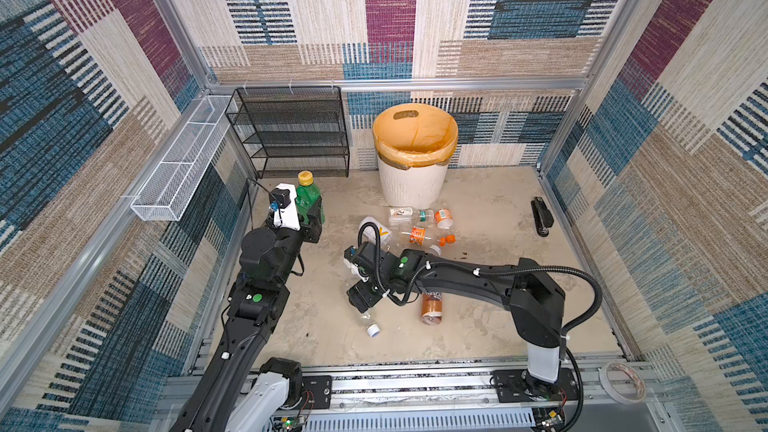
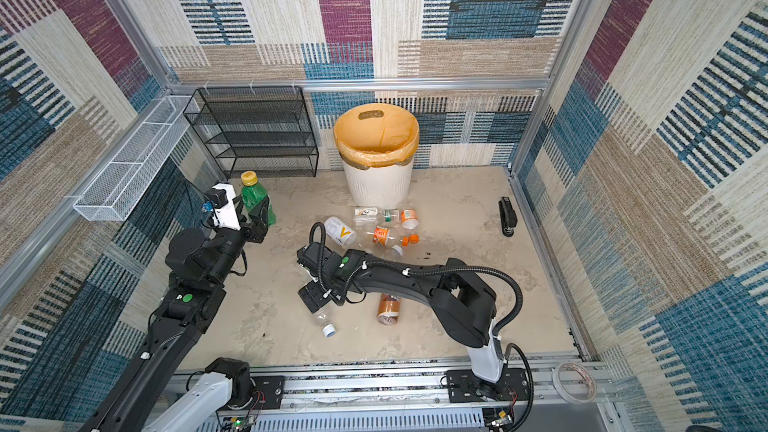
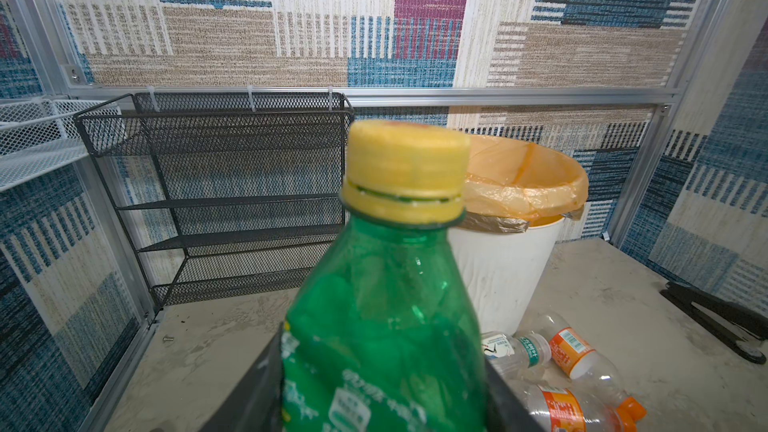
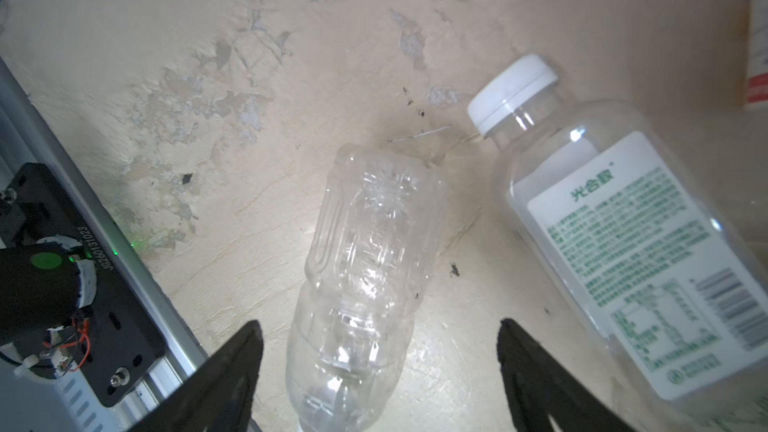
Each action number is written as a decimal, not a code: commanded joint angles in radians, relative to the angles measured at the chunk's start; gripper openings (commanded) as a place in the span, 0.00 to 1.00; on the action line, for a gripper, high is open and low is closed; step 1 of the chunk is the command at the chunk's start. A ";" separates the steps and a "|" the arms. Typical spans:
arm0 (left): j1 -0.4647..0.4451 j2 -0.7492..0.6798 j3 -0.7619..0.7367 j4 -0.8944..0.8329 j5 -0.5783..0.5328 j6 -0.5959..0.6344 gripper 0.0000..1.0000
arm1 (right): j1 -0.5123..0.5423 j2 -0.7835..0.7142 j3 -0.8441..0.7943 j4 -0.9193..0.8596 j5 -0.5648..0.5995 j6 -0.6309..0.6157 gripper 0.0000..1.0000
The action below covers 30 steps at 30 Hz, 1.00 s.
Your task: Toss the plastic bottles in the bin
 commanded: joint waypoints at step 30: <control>-0.156 0.263 0.181 0.586 0.595 0.084 0.49 | -0.648 -0.800 -0.791 0.832 0.228 -0.111 0.88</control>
